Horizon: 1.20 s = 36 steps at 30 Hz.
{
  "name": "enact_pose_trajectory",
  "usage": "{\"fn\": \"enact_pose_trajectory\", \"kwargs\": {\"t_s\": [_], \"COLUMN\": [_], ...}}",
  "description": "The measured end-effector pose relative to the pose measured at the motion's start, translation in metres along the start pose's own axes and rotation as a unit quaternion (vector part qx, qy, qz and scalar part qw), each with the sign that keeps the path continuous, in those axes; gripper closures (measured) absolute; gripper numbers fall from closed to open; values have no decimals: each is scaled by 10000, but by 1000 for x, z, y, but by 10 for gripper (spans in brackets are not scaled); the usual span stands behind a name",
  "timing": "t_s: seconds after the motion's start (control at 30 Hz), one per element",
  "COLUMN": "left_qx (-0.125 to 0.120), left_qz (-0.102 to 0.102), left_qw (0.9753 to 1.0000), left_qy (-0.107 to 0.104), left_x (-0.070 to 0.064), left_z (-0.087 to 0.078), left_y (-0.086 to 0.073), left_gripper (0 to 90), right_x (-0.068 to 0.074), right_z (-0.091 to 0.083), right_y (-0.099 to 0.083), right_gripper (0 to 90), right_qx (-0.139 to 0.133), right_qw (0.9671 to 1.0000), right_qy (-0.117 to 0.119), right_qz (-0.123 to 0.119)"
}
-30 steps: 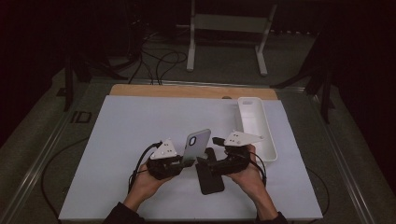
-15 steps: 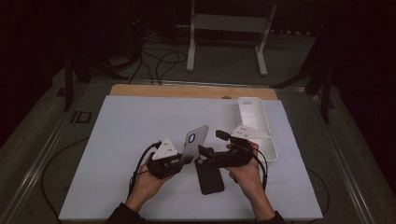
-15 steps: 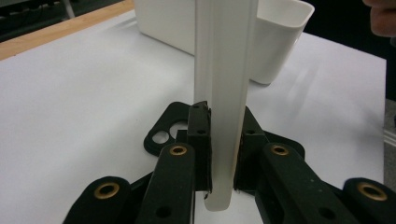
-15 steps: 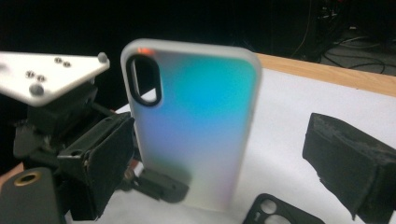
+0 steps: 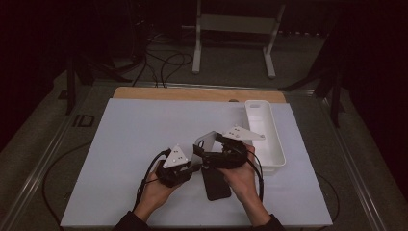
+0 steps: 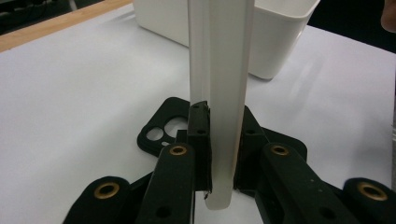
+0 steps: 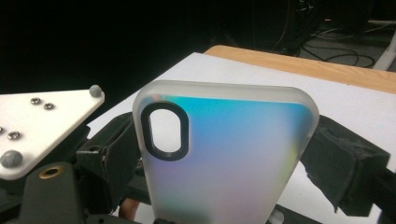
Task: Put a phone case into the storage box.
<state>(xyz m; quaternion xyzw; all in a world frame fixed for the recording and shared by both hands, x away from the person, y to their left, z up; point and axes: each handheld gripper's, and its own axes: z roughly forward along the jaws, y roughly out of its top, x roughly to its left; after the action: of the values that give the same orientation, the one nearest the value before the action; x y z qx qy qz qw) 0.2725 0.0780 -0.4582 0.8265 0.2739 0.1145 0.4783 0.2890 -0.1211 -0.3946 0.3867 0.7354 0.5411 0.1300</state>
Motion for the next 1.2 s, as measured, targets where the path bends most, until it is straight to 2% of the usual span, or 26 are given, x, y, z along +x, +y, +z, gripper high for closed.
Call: {"fn": "enact_pose_trajectory", "kwargs": {"t_s": [0.17,0.43,0.67,0.77,0.87,0.97,1.03,1.2], "left_qx": [-30,-4,47,57,-13,-40,-107,-98], "left_qz": [-81,-83,-12,-29,-74,-80,-134,-246], "left_qw": [9999,9999,10000,10000,10000,9997,9994,9989], "left_qy": [-126,-57,1,7,41,222,307,389], "left_x": [-3,-2,-2,0,1,4,5,15], "left_z": [3,3,4,3,0,-4,-7,-14], "left_y": [0,-1,-1,-1,-1,1,1,2], "left_gripper": [809,807,775,681,521,335,248,130], "right_x": [2,6,7,8,7,5,4,1], "right_z": [2,3,7,8,9,9,9,9], "right_y": [1,2,1,1,1,2,2,4], "right_gripper": [163,169,170,170,170,170,170,170], "right_qx": [-57,-34,-4,6,13,15,11,16], "right_qw": [10000,9996,9995,9994,9993,9993,9994,9993], "right_qy": [-49,-65,-35,1,-18,-46,-66,-94], "right_qz": [13,-278,-315,-352,-360,-365,-341,-365]}}
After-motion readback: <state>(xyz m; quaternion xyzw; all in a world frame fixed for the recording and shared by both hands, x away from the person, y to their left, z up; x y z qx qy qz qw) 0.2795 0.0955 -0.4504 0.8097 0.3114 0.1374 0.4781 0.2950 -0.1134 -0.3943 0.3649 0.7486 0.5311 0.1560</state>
